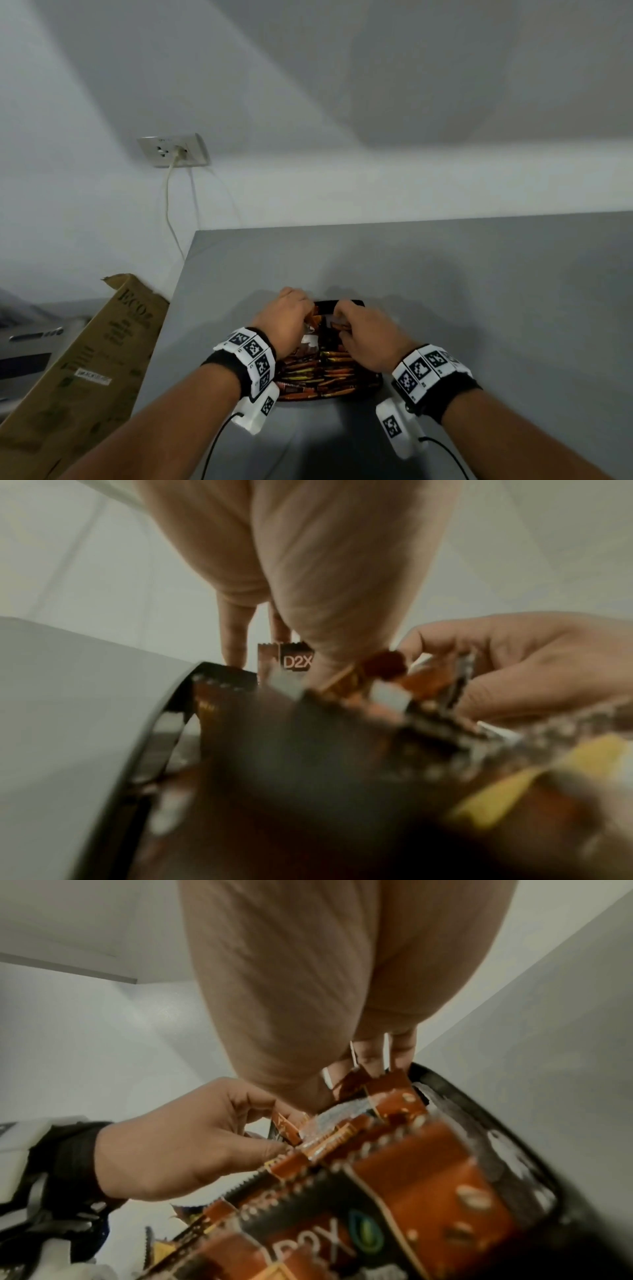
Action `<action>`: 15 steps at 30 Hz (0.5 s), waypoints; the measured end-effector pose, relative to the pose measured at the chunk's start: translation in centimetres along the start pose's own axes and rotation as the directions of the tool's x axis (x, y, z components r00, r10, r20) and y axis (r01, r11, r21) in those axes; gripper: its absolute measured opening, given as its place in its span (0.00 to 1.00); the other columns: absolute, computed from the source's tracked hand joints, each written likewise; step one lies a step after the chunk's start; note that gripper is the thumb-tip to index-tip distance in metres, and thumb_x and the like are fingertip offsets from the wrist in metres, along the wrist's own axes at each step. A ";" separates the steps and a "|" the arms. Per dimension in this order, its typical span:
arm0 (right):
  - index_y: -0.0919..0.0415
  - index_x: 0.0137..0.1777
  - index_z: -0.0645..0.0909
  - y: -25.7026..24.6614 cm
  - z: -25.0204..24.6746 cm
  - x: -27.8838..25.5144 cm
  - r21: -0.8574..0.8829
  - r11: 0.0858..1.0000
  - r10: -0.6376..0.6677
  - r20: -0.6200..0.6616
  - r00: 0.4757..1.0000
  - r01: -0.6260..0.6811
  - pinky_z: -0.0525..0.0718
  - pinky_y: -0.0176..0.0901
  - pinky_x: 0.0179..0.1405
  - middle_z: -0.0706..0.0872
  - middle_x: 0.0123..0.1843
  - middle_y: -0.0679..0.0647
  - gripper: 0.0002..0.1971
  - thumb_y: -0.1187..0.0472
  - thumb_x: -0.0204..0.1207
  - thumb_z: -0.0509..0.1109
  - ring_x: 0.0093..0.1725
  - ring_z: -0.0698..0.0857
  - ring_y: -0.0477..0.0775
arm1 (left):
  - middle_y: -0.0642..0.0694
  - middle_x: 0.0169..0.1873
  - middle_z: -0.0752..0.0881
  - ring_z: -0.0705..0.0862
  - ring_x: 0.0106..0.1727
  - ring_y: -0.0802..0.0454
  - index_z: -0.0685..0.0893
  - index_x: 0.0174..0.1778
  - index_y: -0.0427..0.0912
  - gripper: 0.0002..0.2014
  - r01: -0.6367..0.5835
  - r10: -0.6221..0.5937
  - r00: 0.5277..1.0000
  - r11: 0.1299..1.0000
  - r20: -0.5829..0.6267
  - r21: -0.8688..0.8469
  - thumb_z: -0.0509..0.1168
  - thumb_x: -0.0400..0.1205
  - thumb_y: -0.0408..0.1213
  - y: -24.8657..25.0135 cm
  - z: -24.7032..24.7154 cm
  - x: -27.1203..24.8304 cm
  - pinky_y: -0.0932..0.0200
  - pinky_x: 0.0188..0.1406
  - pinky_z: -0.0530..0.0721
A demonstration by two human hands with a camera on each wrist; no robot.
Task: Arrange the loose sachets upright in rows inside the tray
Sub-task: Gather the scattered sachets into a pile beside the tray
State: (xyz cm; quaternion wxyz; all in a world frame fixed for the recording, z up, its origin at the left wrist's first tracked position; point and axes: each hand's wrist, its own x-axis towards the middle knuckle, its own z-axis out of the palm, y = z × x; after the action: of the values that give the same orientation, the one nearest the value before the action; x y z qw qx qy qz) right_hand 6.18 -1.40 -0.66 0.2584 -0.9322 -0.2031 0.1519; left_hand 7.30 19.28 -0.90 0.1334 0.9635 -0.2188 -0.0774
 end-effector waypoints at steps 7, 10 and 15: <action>0.47 0.71 0.72 -1.1 -0.8 -1.5 -0.114 0.987 -0.090 0.199 0.976 0.114 0.66 0.44 0.71 0.81 0.66 0.46 0.32 0.31 0.72 0.70 0.66 0.78 0.50 | 0.54 0.48 0.80 0.81 0.47 0.50 0.73 0.61 0.51 0.19 0.040 -0.011 0.982 0.988 0.190 -0.148 0.67 0.74 0.38 0.3 -0.9 -1.4 0.49 0.47 0.84; 0.50 0.77 0.65 -1.4 -0.8 -2.0 -0.222 0.961 -0.094 0.303 0.948 0.166 0.61 0.50 0.81 0.78 0.71 0.47 0.49 0.26 0.61 0.75 0.70 0.74 0.52 | 0.55 0.56 0.79 0.81 0.55 0.53 0.77 0.65 0.52 0.26 0.081 -0.027 0.958 0.980 0.286 -0.181 0.65 0.71 0.56 0.4 -0.9 -2.4 0.49 0.58 0.84; 0.48 0.72 0.70 -0.6 0.7 -1.7 -0.268 0.938 -0.135 0.304 0.943 0.220 0.62 0.57 0.81 0.79 0.67 0.46 0.38 0.31 0.66 0.72 0.67 0.76 0.51 | 0.56 0.59 0.77 0.78 0.57 0.56 0.69 0.68 0.55 0.46 0.048 -0.023 0.928 0.997 0.373 -0.058 0.73 0.58 0.72 1.1 0.3 -4.5 0.52 0.59 0.83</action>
State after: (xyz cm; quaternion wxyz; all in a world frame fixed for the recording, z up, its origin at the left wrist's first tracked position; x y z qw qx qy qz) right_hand 4.26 -1.42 -0.60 0.0962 -0.9069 -0.3423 0.2260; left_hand 2.75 20.26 -0.49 0.1197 0.9303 -0.2201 -0.2680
